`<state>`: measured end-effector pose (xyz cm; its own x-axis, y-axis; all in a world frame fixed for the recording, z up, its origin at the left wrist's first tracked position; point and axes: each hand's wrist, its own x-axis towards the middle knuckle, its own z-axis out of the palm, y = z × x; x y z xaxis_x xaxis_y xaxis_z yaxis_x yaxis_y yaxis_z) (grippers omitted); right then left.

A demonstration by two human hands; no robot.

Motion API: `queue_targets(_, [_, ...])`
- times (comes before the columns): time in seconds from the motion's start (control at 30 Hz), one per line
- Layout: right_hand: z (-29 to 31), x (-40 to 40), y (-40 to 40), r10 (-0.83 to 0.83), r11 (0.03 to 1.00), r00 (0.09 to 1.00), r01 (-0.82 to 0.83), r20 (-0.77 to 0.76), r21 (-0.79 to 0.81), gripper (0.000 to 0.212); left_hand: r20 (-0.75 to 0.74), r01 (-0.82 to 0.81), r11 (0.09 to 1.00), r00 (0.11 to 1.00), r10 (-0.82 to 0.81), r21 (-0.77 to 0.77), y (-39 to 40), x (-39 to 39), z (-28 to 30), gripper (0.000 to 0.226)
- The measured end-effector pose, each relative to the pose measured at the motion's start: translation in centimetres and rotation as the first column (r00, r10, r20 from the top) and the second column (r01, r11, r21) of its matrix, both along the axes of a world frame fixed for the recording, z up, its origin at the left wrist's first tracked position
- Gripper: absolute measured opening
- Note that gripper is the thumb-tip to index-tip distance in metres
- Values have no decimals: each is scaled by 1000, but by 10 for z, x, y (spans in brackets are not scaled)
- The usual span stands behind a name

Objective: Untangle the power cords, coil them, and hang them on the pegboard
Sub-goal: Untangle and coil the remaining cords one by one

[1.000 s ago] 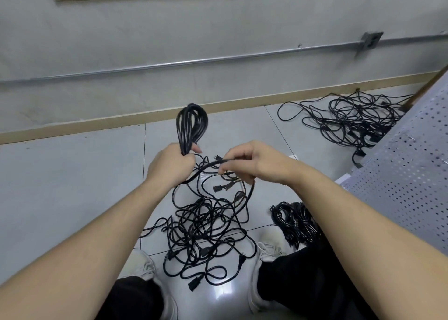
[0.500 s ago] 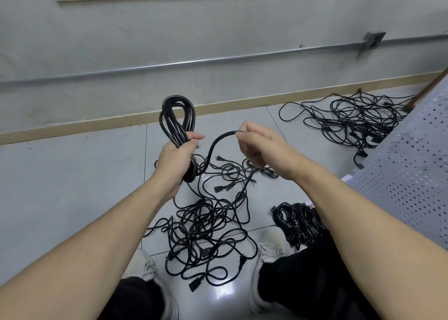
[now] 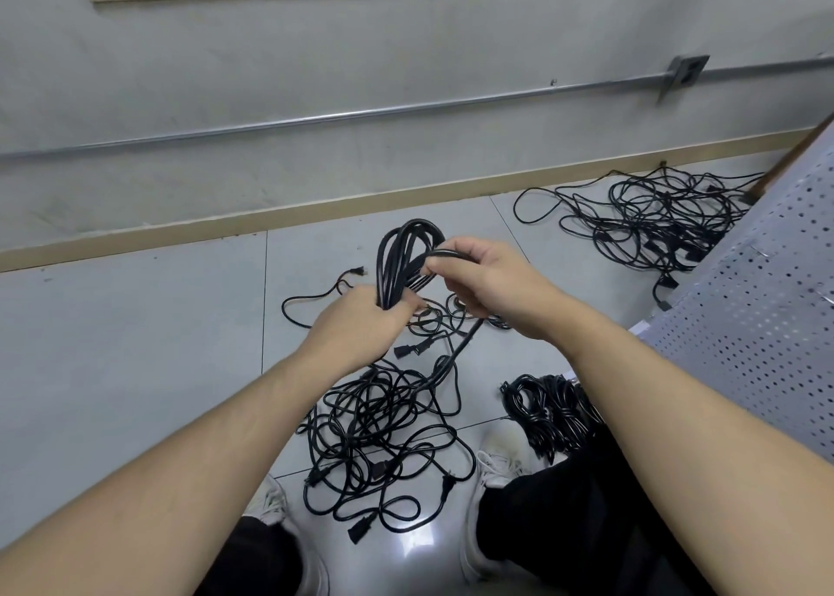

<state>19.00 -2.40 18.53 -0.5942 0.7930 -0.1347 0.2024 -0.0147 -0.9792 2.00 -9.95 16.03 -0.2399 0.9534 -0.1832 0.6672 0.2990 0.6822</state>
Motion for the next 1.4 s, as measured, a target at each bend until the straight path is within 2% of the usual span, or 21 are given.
queue_targets(0.1, [4, 2, 2, -4, 999, 996, 8, 91, -39, 46, 157, -31, 999, 987, 29, 14, -2, -4, -2, 31])
queue_targets(0.17, [6, 5, 3, 82, 997, 965, -77, 248, -31, 51, 293, -73, 995, 955, 51, 67, 2, -10, -3, 31])
queue_targets(0.23, [6, 7, 1, 239, 971, 925, -224, 294, -87, 40, 371, -140, 983, 924, 88, 115, 5, -18, -2, 29])
queue_targets(0.27, [4, 7, 0, 299, 954, 918, -280, 258, -111, 33, 402, -172, 976, 910, 105, 134, 6, -22, -1, 28])
queue_targets(0.33, [3, 5, -2, 311, 949, 936, -298, 163, -101, 24, 472, -254, 957, 867, 161, 141, 6, -30, 0, 28])
queue_targets(0.43, [8, 4, -1, 149, 985, 987, -154, -67, -76, 21, 480, -290, 950, 853, 203, 114, 6, -39, -3, 27])
queue_targets(0.53, [10, 5, 7, -57, 998, 969, 46, -239, -53, 29, 396, -130, 986, 915, 81, 100, 5, -35, -8, 31])
queue_targets(0.6, [11, 3, 7, -178, 982, 936, 150, -305, -113, 31, 366, -2, 996, 930, -30, 87, 4, -26, -9, 33])
queue_targets(0.67, [9, -1, 7, -297, 954, 901, 264, -316, -145, 33, 364, 72, 994, 926, -96, 80, 3, -16, -10, 33])
queue_targets(0.77, [3, -10, 11, -437, 897, 882, 443, -177, -11, 37, 356, 135, 988, 922, -153, 76, 3, -4, -13, 33])
queue_targets(0.83, [-2, -15, 12, -491, 866, 865, 498, -106, 46, 38, 352, 171, 982, 917, -189, 80, 2, 1, -14, 33])
queue_targets(0.9, [-5, -21, 10, -504, 861, 857, 508, -111, 8, 38, 365, 178, 980, 910, -198, 90, 0, 4, -16, 34])
queue_targets(1.03, [-4, -33, 1, -432, 893, 875, 379, -218, -244, 26, 386, 126, 985, 908, -164, 122, -1, 2, -16, 32])
queue_targets(1.17, [-5, -36, -1, -481, 850, 820, 349, -311, -395, 17, 410, 77, 983, 901, -140, 165, -1, 0, -17, 31])
queue_targets(1.3, [-7, -33, -1, -492, 810, 790, 260, -366, -526, 42, 439, 66, 980, 887, -143, 186, -1, 4, -21, 30])
queue_targets(1.4, [-10, -33, -3, -486, 823, 806, 291, -339, -488, 44, 473, 116, 979, 862, -183, 169, 1, 3, -21, 30])
